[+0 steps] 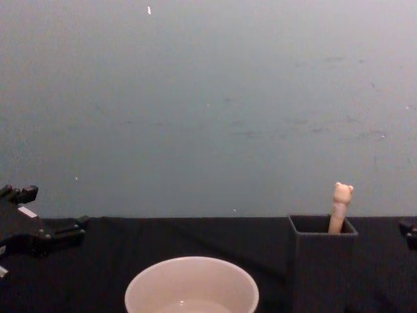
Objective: Pick up the stirring spoon with one hand, stir inside the cup, then place it back in its original position.
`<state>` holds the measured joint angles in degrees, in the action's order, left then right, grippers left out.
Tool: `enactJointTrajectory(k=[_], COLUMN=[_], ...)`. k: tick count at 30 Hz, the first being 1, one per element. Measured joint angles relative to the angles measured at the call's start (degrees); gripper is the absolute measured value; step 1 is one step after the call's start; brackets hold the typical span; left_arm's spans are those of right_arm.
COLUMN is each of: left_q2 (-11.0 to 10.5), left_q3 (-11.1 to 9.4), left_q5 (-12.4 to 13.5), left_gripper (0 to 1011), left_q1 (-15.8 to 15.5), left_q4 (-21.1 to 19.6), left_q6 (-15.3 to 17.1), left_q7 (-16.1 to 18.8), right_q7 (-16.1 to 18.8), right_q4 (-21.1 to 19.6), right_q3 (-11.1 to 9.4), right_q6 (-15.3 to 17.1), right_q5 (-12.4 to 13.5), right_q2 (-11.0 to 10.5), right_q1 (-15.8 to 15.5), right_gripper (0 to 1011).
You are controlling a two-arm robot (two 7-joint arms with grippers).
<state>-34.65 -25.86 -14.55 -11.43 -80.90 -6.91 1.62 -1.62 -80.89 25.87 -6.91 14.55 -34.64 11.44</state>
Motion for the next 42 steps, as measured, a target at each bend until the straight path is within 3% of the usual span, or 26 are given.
enactJointTrajectory(k=[36,42], left_q2=[0.00,0.00], left_q3=[0.00,0.00], left_q5=[0.00,0.00], left_gripper=[1001,1001], left_q1=[0.00,0.00], left_q4=[0.00,0.00], left_q6=[0.00,0.00], left_q7=[0.00,0.00], right_q7=[0.00,0.90], right_q4=[0.00,-0.17], right_q3=[0.00,-1.00], right_q6=[0.01,-0.20], right_q5=[0.00,-0.25], right_q2=[0.00,0.36], right_q1=[0.00,-0.17], right_gripper=[1003,1003])
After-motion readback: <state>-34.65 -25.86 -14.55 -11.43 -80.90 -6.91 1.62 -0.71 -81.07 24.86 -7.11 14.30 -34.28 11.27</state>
